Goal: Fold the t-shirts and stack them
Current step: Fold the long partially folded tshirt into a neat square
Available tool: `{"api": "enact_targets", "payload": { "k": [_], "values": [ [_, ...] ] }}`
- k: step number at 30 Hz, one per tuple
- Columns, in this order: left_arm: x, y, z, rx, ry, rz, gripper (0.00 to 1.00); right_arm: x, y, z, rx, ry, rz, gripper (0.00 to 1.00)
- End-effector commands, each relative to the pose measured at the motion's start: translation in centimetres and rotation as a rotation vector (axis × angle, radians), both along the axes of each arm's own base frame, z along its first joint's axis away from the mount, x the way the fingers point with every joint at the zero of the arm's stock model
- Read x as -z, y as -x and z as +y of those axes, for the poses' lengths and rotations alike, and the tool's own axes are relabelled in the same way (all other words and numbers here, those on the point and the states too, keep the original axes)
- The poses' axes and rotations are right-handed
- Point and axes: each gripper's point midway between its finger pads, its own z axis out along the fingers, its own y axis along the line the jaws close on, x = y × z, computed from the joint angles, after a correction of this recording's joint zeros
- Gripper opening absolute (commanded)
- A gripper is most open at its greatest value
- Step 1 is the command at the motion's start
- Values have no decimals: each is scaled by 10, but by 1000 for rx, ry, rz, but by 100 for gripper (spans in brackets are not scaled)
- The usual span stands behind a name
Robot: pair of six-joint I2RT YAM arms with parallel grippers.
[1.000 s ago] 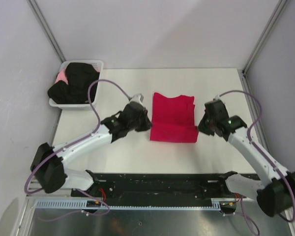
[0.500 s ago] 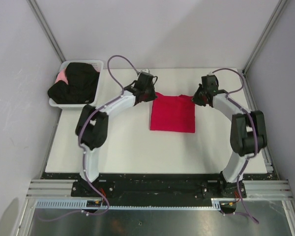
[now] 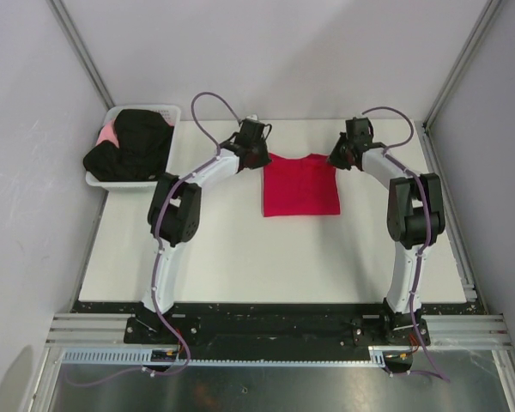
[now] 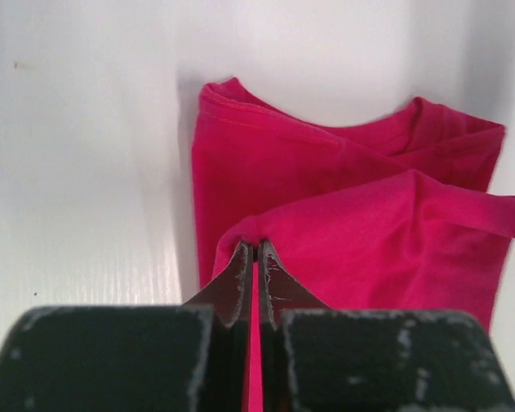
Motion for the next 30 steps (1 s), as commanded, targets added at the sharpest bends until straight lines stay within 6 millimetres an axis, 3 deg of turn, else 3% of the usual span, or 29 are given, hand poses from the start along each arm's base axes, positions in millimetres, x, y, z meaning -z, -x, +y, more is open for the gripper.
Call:
{"api": "enact_targets", "payload": {
  "k": [1,5,7,12,16,19,30],
  "values": [
    [-50,-27,-2,39,34,-130,9,-46,-23,-7,3,20,-123,24],
    [-59,-35,8,51,35,-151,54,-54,-28,-13,9,44,-122,43],
    [-62,-33,16,41,35,-150,62,-58,-27,-12,3,55,-124,45],
    [-68,-16,3,125,82,-135,40,-61,-12,12,-69,75,-130,29],
    [-53,-6,-12,175,109,-92,16,-42,-9,28,-112,69,-94,12],
    [-41,-3,-18,190,121,-63,5,-26,-13,33,-127,61,-71,8],
    [11,-23,-31,196,143,2,0,27,-57,11,-81,78,9,7]
  ]
}}
